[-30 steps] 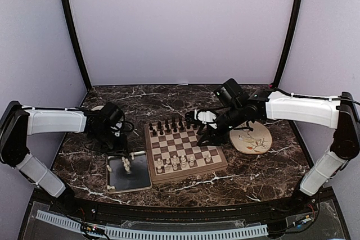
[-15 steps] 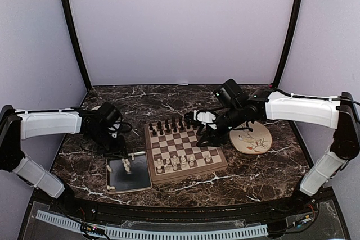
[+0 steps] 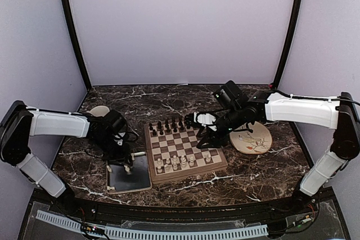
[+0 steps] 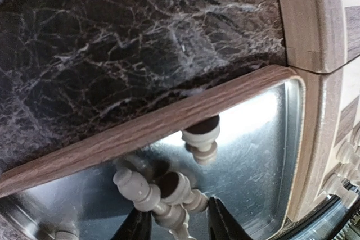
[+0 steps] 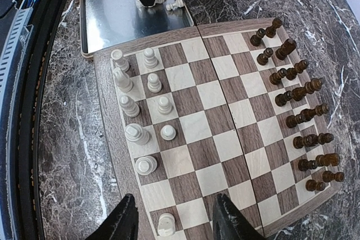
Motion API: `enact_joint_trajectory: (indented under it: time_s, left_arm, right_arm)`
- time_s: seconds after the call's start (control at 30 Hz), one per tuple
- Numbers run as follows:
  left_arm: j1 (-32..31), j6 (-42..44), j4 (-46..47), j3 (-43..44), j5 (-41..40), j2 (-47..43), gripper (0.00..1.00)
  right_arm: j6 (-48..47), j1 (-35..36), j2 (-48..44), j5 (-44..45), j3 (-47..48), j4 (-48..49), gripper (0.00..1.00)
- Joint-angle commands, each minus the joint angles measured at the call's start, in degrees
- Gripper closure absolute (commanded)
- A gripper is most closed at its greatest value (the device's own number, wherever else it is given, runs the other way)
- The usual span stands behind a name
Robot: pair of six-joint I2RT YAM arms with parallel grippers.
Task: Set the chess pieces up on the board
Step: Pick up the chess pile from the storage box.
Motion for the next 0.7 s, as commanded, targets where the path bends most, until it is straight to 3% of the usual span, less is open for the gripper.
enact_joint_trajectory:
  time_s: [0.0, 0.37, 0.67]
  left_arm:
    - [-1.09, 0.76, 0.62, 0.43, -0.75, 2.61, 0.64]
    - [-2.16, 0.72, 0.39, 1.79, -2.81, 4.24, 0.80]
    - [-4.06, 6.81, 0.70, 3.63, -4.26, -1.77, 0.86]
  right_arm:
    - [-0.11, 0.80, -0.13, -0.47, -0.30, 0.91, 0.54]
    - [-0.07, 1.08, 0.18, -0.76, -0.04, 0.80, 0.54]
    - [-0.42, 1.42, 1.65, -0.92, 2.06, -1.02, 0.54]
